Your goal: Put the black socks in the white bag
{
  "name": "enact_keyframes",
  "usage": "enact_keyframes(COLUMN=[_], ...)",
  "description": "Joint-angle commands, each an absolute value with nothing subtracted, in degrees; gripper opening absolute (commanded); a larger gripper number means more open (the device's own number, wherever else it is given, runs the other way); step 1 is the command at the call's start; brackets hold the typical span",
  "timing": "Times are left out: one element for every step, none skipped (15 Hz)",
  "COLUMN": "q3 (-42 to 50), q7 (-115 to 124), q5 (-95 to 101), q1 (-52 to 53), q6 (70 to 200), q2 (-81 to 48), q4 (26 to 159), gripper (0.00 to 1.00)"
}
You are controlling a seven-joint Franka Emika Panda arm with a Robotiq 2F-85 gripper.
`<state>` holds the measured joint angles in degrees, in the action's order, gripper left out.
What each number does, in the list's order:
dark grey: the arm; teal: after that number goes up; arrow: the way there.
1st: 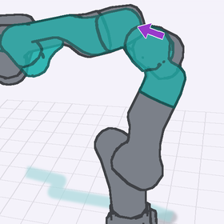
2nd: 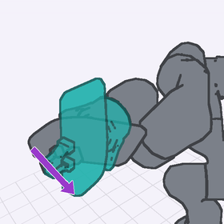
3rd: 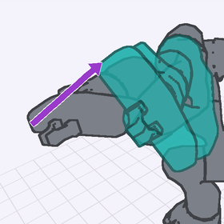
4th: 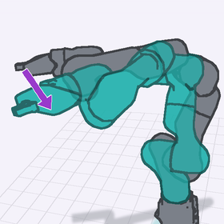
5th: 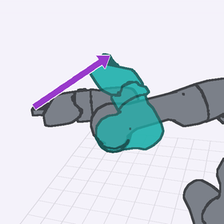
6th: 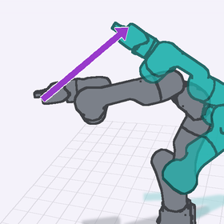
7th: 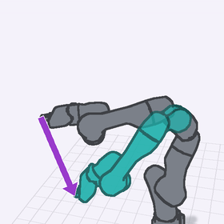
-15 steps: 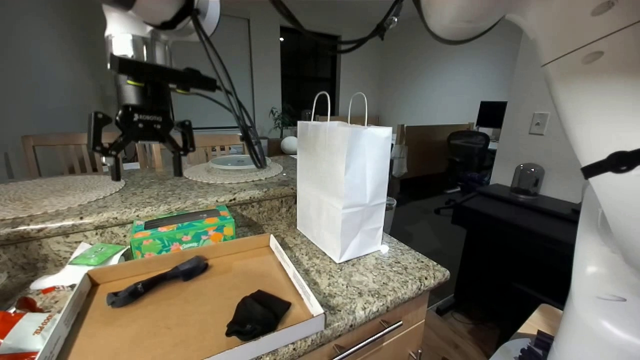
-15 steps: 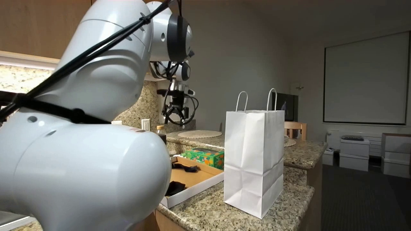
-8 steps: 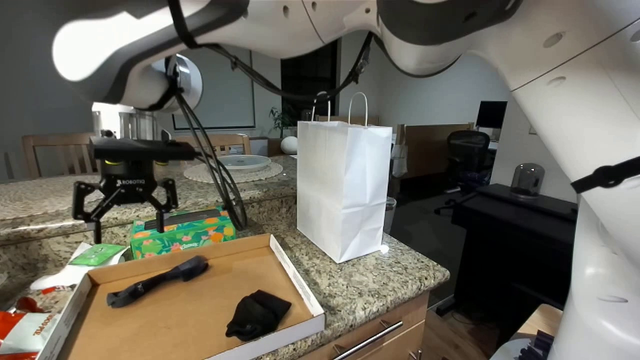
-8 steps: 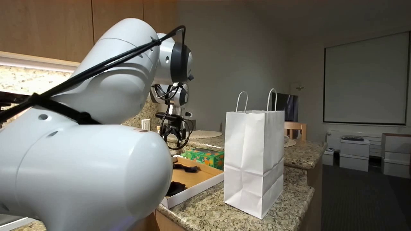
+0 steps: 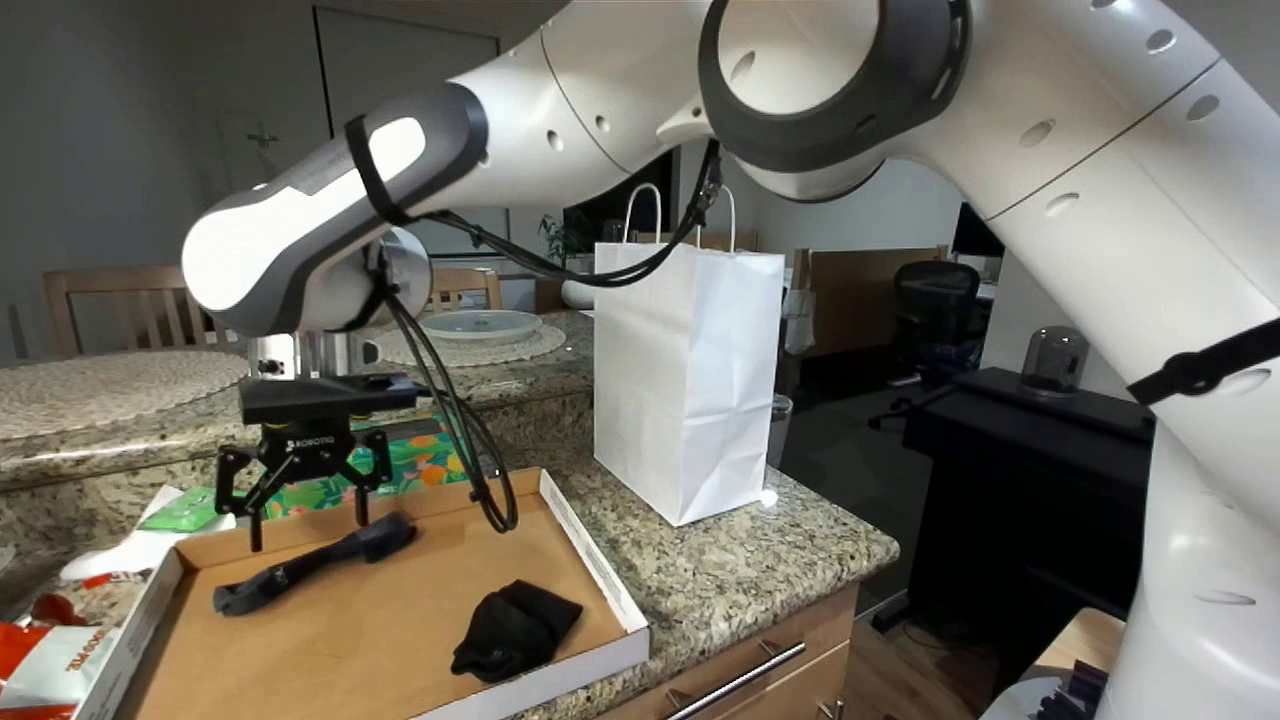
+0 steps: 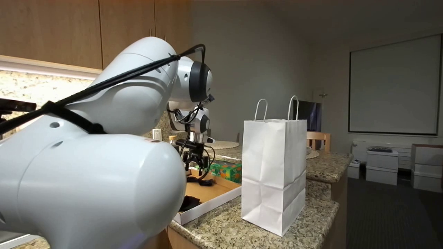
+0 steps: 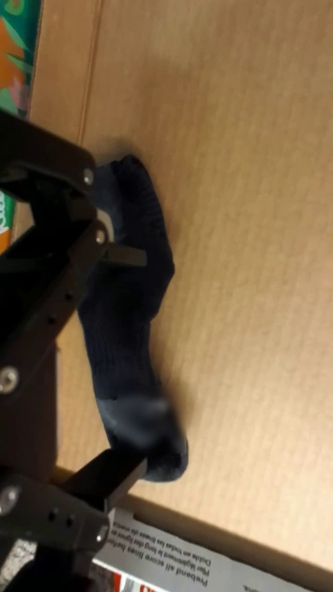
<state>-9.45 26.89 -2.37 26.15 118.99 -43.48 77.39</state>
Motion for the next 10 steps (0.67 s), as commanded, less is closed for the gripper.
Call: enact_keyframes(q3=[-8.88,-9.00,-8.94,-8.81,-8.65,-8.25,-7.93,-7.51,-7.33,-7.12], q7=[27.57,27.39,27.55,27.84,28.13,28.64,28.98,29.50,29.82,30.00], q5=[-2.63,-2.77,-2.75,-2.74,-2.67,-2.31,-2.14,-1.86,-1.77,-1.69], q1=[27.07,27.09,27.27,27.41,27.55,27.83,28.01,28.29,28.40,28.50], q6=[119.84,119.54,119.51,119.73,120.17,120.72,121.36,122.24,122.52,122.62], q2=[-44.60,-45.03,-45.44,-45.73,-45.83,-45.70,-45.48,-45.12,-45.06,-45.14], q4=[78.39,78.34,78.34,78.45,78.69,78.97,79.28,79.60,79.56,79.50], gripper=[1.00,1.00,1.00,1.00,0.80,0.82,0.76,0.85,0.92,0.91])
